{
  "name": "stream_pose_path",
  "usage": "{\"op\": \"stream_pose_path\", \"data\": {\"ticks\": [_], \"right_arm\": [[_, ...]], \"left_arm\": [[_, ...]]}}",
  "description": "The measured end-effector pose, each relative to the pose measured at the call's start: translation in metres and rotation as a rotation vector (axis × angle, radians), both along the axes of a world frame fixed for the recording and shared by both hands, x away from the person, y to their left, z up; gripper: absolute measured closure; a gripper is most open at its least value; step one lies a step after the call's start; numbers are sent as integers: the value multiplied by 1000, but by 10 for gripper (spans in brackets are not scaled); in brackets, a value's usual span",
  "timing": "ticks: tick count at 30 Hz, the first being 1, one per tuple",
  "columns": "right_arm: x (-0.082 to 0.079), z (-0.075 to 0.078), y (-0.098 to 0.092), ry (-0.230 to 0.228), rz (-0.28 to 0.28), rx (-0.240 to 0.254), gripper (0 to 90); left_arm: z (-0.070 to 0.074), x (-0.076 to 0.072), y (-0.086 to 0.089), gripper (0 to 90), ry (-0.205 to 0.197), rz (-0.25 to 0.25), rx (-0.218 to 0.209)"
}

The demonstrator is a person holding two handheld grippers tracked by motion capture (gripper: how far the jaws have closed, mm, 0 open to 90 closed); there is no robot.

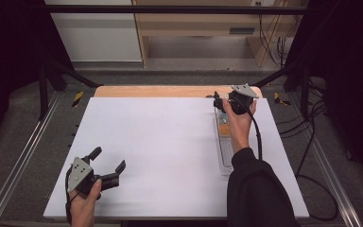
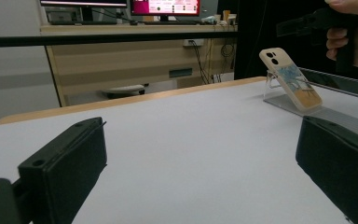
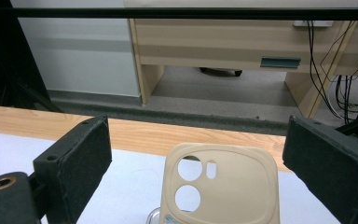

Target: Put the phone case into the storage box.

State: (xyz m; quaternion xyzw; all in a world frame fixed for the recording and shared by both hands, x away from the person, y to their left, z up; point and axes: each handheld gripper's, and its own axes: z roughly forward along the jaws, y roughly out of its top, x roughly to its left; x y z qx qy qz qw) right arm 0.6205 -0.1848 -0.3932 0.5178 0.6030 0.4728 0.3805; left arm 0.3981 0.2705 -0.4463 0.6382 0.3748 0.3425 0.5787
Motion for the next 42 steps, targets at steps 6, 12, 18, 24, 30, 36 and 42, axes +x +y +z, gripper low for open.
{"op": "stream_pose_path", "data": {"ticks": [6,12,18,24,30,36,42], "right_arm": [[-1,1,-1,-2,11,9,80],[-2,2,-1,-4,17,12,79],[-3,4,0,-6,23,18,79],[-6,6,0,-13,31,24,79],[-8,9,-1,-21,40,24,79],[-10,12,-3,-23,34,27,79],[-12,15,-3,-33,37,33,79]], "left_arm": [[0,-3,11,14,-4,6,-4],[0,-5,16,14,-8,5,0],[-1,-5,16,13,-5,6,2],[-1,-5,16,14,-3,8,1],[-1,-4,16,13,-4,7,4],[-2,-4,16,13,-4,5,4],[-1,-4,15,13,-4,3,4]]}}
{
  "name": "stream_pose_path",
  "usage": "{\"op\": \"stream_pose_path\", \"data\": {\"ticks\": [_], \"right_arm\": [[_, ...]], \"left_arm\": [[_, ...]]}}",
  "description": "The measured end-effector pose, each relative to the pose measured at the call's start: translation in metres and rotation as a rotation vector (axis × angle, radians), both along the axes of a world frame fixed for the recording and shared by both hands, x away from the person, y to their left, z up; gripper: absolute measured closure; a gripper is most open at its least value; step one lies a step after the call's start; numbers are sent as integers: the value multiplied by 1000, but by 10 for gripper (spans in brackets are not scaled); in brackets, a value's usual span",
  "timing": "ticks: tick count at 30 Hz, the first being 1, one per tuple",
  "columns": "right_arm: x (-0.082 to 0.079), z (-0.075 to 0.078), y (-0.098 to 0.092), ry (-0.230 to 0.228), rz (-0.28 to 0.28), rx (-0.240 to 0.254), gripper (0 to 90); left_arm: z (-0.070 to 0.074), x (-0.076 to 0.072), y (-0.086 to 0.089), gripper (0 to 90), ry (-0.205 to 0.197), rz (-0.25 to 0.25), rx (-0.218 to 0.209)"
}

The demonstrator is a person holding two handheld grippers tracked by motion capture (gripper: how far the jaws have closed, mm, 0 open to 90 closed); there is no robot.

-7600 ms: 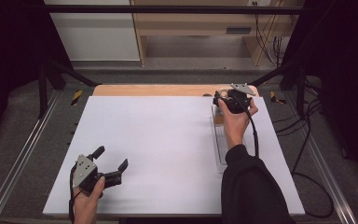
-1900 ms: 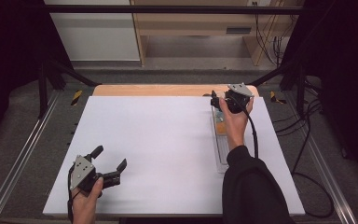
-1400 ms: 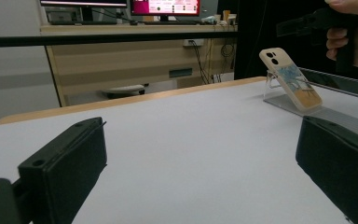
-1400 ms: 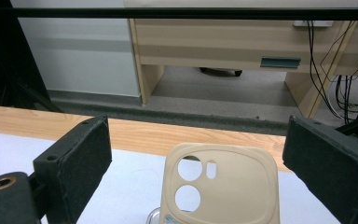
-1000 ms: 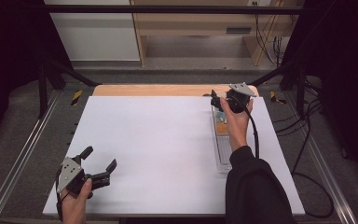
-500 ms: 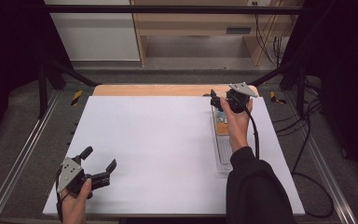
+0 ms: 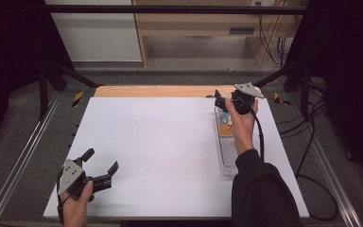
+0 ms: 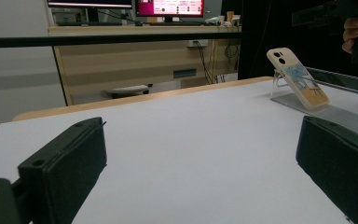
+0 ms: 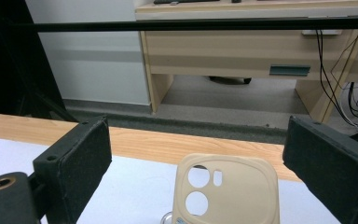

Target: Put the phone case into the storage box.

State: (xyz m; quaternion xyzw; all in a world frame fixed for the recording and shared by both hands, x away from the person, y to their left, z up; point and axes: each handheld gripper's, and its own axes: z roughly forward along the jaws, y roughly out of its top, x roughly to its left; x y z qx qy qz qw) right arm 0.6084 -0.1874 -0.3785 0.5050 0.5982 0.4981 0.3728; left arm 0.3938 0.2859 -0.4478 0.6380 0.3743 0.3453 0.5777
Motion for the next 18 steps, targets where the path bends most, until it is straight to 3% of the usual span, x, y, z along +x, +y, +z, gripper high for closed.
{"op": "stream_pose_path", "data": {"ticks": [18], "right_arm": [[-5,5,1,-9,4,-1,79]], "left_arm": [[0,0,0,13,1,-3,0]]}}
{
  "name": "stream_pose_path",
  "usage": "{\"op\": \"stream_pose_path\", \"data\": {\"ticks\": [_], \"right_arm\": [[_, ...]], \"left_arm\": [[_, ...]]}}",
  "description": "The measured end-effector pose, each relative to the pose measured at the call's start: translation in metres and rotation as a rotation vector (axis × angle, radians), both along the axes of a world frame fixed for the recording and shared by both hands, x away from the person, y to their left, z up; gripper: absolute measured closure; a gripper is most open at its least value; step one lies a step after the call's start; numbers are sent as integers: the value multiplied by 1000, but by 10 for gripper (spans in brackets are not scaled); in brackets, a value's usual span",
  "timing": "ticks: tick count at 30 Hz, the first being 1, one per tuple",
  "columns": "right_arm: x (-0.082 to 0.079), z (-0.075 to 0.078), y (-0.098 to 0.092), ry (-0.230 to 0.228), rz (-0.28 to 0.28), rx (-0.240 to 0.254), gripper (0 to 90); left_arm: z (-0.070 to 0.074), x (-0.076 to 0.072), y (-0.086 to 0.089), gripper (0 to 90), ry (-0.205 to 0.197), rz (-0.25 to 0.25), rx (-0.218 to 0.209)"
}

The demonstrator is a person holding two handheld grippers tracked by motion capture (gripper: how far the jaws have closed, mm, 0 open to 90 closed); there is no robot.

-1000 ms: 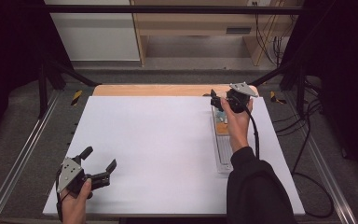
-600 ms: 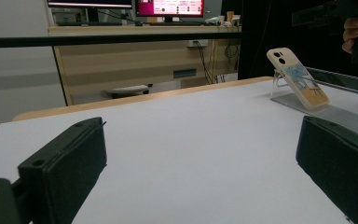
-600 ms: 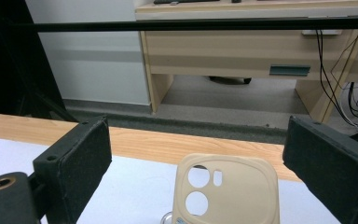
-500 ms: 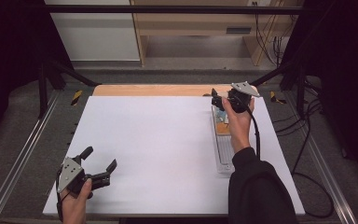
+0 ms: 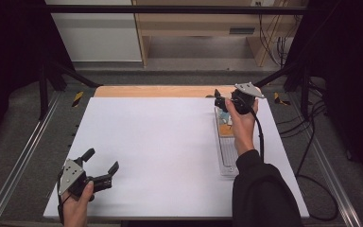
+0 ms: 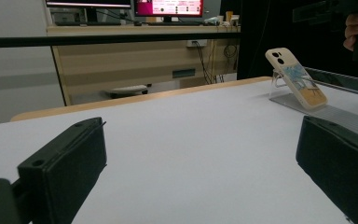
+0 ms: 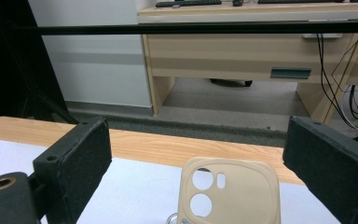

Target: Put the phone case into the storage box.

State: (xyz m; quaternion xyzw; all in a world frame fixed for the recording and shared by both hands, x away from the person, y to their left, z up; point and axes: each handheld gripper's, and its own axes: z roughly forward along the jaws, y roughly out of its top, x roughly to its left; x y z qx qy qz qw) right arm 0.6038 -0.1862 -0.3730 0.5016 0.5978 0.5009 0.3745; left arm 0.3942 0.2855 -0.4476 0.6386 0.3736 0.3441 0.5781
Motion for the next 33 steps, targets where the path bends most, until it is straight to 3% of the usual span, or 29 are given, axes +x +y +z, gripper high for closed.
{"op": "stream_pose_path", "data": {"ticks": [19,33], "right_arm": [[-9,8,2,-20,43,13,79],[-43,30,-8,-42,116,8,63]], "left_arm": [[0,0,1,12,0,0,-2],[1,-2,2,12,4,-12,-11]]}}
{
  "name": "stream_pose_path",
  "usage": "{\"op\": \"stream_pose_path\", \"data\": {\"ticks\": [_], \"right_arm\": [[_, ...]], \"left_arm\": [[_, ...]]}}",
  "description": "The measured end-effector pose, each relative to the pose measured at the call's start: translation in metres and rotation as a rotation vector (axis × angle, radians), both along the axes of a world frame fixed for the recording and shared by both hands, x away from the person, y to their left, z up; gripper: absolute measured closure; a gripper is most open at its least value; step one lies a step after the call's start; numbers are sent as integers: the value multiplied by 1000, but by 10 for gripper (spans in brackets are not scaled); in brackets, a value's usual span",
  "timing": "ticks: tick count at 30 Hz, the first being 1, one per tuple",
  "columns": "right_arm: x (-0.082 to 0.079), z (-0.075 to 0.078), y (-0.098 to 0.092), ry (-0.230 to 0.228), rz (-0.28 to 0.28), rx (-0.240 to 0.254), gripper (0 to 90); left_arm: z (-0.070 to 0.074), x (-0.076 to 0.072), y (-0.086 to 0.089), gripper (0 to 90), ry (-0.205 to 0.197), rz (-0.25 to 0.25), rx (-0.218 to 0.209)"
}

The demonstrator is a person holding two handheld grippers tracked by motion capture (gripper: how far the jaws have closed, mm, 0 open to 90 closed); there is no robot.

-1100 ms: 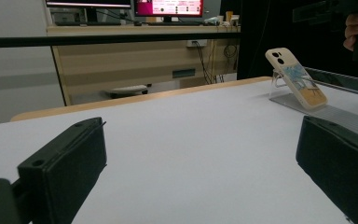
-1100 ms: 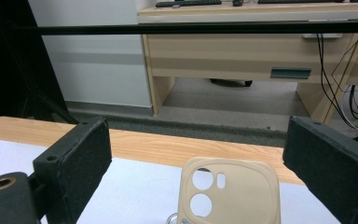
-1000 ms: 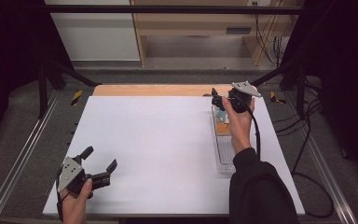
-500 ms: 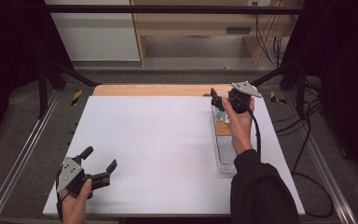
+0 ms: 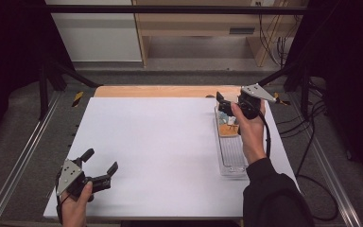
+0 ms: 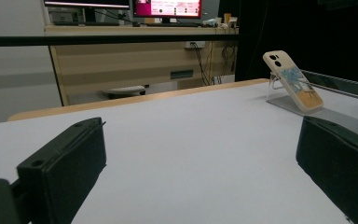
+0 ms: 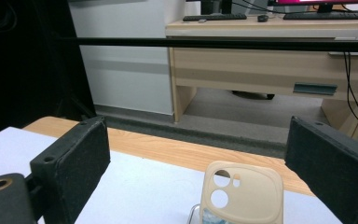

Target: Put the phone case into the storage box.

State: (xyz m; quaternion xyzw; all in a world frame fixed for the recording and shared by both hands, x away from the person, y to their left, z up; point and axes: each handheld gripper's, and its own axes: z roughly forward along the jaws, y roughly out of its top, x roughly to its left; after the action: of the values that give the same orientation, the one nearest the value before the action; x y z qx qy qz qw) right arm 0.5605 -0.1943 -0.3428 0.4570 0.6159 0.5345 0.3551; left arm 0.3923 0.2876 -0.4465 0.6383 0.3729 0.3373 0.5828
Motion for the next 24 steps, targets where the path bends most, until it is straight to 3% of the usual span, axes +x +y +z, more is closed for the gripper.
{"op": "stream_pose_path", "data": {"ticks": [13,24], "right_arm": [[-41,8,-23,18,44,35,33],[-71,4,-40,-9,101,31,49]], "left_arm": [[-1,-4,5,12,8,5,-6],[-2,-6,7,12,12,1,-5]]}}
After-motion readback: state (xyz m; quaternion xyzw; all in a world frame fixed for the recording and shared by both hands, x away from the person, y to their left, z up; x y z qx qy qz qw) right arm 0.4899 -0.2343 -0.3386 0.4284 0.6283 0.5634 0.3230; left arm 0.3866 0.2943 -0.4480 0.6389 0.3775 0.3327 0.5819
